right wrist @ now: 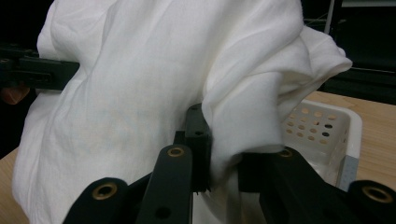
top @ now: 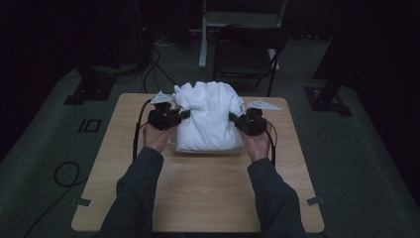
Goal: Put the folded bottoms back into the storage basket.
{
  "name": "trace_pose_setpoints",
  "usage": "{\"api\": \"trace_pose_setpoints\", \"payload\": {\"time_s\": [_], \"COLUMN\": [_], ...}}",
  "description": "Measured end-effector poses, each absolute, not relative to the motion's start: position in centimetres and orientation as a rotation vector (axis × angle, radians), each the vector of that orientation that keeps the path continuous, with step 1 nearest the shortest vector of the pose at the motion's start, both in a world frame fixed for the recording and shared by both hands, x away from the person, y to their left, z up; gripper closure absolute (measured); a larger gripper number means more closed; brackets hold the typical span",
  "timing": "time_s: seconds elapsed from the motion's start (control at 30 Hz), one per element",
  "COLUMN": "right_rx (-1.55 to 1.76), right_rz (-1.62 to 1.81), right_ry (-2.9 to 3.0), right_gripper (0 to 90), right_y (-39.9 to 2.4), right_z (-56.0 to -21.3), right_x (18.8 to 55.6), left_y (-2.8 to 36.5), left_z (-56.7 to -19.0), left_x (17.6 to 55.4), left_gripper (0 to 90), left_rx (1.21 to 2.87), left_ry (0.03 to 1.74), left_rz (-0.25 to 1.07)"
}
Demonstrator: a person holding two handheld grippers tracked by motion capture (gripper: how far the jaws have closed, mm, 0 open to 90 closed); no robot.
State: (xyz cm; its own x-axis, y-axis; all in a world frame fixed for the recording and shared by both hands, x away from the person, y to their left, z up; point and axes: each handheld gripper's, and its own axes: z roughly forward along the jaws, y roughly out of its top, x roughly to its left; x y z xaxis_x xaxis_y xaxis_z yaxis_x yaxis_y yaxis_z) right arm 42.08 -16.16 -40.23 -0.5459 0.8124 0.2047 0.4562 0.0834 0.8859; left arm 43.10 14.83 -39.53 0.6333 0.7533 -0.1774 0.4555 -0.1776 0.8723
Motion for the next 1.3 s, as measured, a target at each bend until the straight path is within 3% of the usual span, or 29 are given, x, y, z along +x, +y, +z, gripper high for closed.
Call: {"api": "trace_pose_setpoints", "payload": {"time_s": [1.3], "right_rx": [1.362], "right_rz": [1.408], "right_ry": [2.007], "right_gripper": [78.7], "right_y": [-16.2], "right_z": [-42.0], "right_x": [45.2], "left_y": [13.5], "left_z": [-40.6], "left_x": [46.7], "left_gripper": [75.6], "left_rx": [1.844], "left_ry": [1.055], "left_rz": [0.399]}}
